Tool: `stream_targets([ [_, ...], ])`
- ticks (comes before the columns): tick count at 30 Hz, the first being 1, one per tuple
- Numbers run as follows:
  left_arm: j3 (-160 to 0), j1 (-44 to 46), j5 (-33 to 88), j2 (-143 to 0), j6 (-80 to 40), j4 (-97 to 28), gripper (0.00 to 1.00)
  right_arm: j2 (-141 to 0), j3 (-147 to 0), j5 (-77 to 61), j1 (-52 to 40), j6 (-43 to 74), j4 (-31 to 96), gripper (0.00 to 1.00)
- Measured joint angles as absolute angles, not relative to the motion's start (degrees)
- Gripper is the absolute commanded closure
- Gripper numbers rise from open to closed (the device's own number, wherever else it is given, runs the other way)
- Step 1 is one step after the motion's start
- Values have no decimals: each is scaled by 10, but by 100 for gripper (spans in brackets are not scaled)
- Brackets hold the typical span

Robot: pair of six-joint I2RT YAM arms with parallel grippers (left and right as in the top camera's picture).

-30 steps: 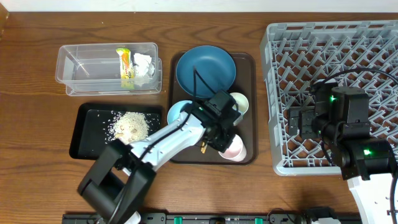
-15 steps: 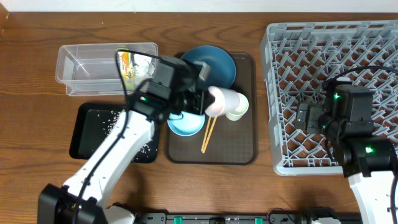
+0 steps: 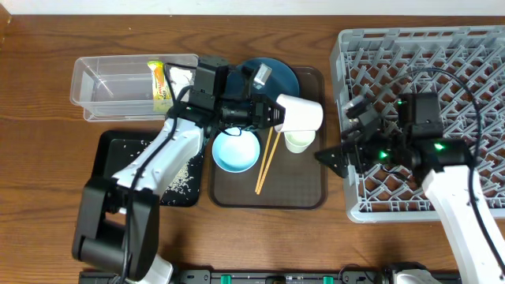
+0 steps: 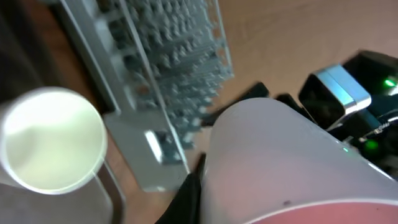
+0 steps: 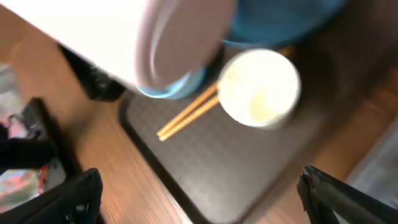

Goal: Sort waste into correct bins and load items into the dishwasher rack
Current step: 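Pass the pink cup from the left gripper to the right gripper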

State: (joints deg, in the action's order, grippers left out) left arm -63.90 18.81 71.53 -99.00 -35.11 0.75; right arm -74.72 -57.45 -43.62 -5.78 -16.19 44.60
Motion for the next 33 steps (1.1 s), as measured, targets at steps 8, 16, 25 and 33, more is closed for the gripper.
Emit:
stream_targets([
  [8,-639,188,764,-994,-378,13,94,-769,-575,-498,-59,-201,347,1],
  [16,-639,186,809,-994,-391,20,94,-770,-575,-562,-59,-229,275,1],
  [25,-639,188,844,-994,-392,20,94,-775,-575,-698,-59,-297,271,1],
  [33,-639,188,876,-994,-398,24,94,-775,-575,-740,-59,-320,267,3],
])
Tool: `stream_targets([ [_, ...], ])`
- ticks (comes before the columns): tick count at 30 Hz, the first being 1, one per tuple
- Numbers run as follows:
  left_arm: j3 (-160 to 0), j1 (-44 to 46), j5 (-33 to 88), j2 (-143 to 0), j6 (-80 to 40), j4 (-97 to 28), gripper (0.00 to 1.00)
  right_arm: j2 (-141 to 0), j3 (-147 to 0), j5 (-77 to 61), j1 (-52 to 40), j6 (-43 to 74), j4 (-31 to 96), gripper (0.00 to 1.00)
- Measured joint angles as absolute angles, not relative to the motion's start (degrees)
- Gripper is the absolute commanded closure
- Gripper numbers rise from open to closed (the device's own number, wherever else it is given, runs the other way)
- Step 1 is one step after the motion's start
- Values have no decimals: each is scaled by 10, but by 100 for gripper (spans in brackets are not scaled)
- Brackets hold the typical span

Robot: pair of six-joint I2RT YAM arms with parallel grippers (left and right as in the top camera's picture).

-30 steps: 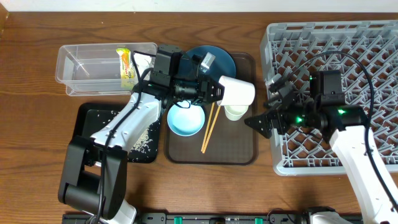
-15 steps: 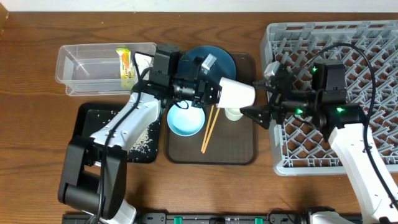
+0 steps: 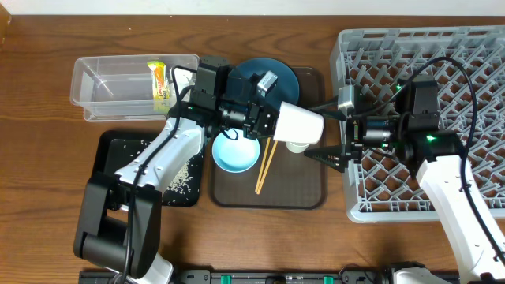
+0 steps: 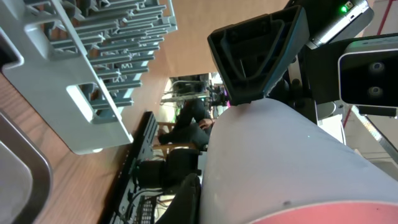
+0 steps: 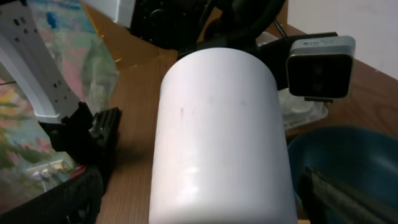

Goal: Sort waste into correct bins and load items into the dishwasher rack
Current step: 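Pass the pink cup from the left gripper to the right gripper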

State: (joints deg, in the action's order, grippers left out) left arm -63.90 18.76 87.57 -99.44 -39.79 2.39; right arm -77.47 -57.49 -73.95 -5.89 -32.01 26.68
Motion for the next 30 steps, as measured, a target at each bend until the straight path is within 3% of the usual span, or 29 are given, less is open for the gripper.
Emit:
stream_targets([
  [16,-639,212,883,-994,-422,38,94,-775,-575,-746,-59,-324,263,13],
  [30,-639,219,881,-994,-422,41,94,-775,-575,-747,-59,-326,264,31],
])
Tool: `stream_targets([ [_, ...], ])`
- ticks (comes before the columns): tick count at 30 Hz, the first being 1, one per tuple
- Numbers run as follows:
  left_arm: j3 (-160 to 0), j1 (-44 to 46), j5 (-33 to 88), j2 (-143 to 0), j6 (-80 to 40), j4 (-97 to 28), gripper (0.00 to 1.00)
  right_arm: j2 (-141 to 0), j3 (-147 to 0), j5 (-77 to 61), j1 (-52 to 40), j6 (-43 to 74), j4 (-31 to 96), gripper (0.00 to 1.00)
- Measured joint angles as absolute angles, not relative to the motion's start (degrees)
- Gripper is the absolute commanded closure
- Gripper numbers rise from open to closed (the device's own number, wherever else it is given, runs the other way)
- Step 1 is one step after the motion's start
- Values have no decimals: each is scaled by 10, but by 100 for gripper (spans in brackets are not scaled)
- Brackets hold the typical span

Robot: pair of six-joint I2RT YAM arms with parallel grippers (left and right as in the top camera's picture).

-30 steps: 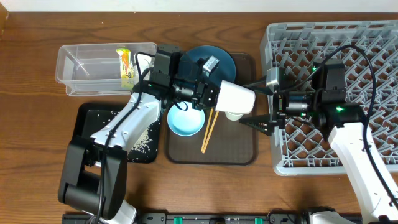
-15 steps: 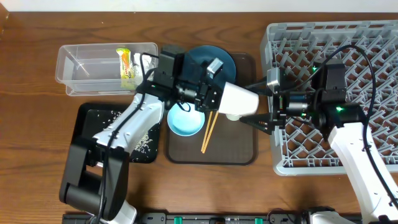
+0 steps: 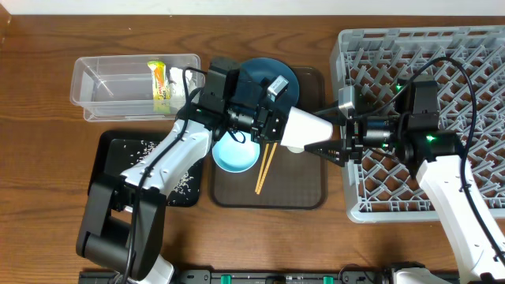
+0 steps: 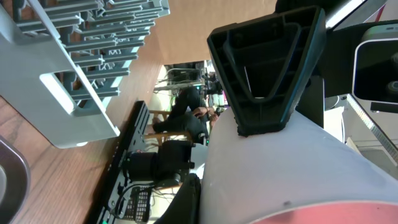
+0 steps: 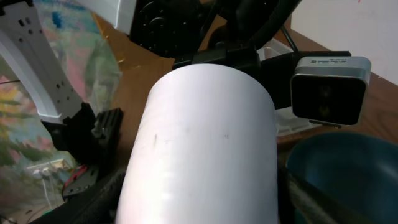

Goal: Sort waste into correct bins and load items into the dishwasher rack
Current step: 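Pass the pink cup from the left gripper to the right gripper, then place the pink cup upside down in the dish rack with the right gripper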

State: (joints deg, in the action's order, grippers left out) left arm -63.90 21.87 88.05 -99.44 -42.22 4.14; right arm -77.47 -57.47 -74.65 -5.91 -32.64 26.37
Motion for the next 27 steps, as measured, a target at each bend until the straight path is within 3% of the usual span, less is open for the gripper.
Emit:
stream_targets([
  [10,-639,218,872,-994,-422,41,93,-775,-575,-737,-59,-324,266,43],
  [14,-639,218,870,-995,-418,48,67,-775,-576,-724,-59,-318,281,58],
  [27,-639,208,791,-995,-328,12,58,-775,-577,-625,-53,-206,309,76],
])
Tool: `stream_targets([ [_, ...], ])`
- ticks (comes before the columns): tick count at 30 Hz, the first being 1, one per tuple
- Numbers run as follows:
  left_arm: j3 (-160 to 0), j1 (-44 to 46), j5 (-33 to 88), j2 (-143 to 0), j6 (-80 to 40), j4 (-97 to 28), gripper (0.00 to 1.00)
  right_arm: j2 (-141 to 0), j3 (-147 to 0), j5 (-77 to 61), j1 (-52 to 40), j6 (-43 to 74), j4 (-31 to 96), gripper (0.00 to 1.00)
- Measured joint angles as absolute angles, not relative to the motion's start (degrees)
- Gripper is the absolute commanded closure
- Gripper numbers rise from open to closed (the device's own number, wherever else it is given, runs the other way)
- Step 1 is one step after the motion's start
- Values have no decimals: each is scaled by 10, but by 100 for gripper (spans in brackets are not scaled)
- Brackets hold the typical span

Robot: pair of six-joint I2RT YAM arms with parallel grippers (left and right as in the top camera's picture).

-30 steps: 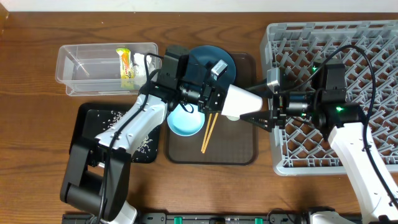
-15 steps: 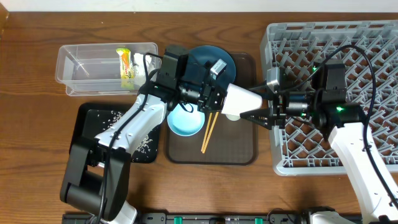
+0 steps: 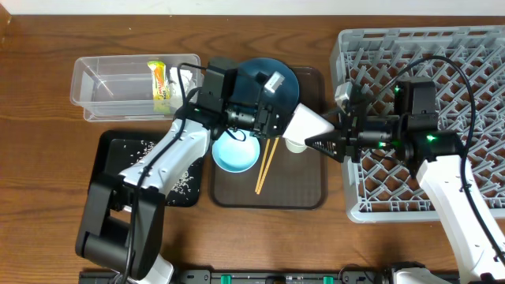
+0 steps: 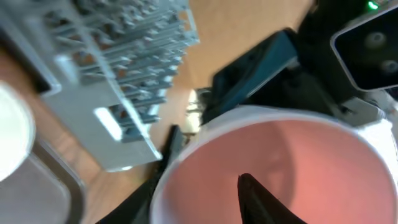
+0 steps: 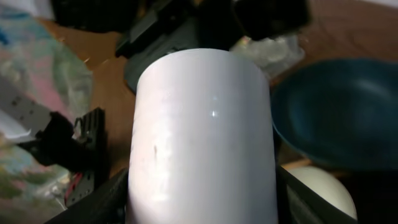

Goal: Sort waste into correct bins and load items into the dishwasher rack
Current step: 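Place the pink cup upside down in the dish rack with the right gripper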

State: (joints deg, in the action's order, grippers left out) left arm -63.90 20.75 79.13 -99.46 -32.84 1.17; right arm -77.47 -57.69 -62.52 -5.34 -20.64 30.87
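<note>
A white cup with a pink inside hangs on its side over the brown tray. My right gripper is shut on its base end, with the fingers pressed to both walls. My left gripper is at the cup's mouth. One finger is inside and one outside the rim, both apart from the wall, so it is open. The grey dishwasher rack stands at the right.
On the tray lie a small cream cup, a light blue bowl, wooden chopsticks and a dark blue plate. A clear bin holding a wrapper stands at back left. A black bin is in front of it.
My right fingers have shut on the white cup. The left fingers have come off its rim, and the left wrist view now looks into the cup's mouth. The cup has tilted slightly.
My left gripper held the white cup sideways over the tray while the right gripper stood open near the rack. Then the right gripper was at the cup's base, then its fingers were beside the walls. Now the right one grips it and the left is open.
</note>
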Motion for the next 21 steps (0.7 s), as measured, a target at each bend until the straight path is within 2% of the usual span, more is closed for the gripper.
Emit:
stream_targets([
  [8,-639,160,652,-995,-232,-158,54,-763,-577,-567,19,-134,328,80],
  [11,-639,131,611,-994,-190,-226,53,-745,-588,-521,51,-114,378,81],
  [18,-639,67,486,-911,-110,-347,53,-733,-722,-324,97,-71,558,84],
  [21,-639,53,439,-854,-96,-365,53,-731,-780,-231,114,-41,594,93],
])
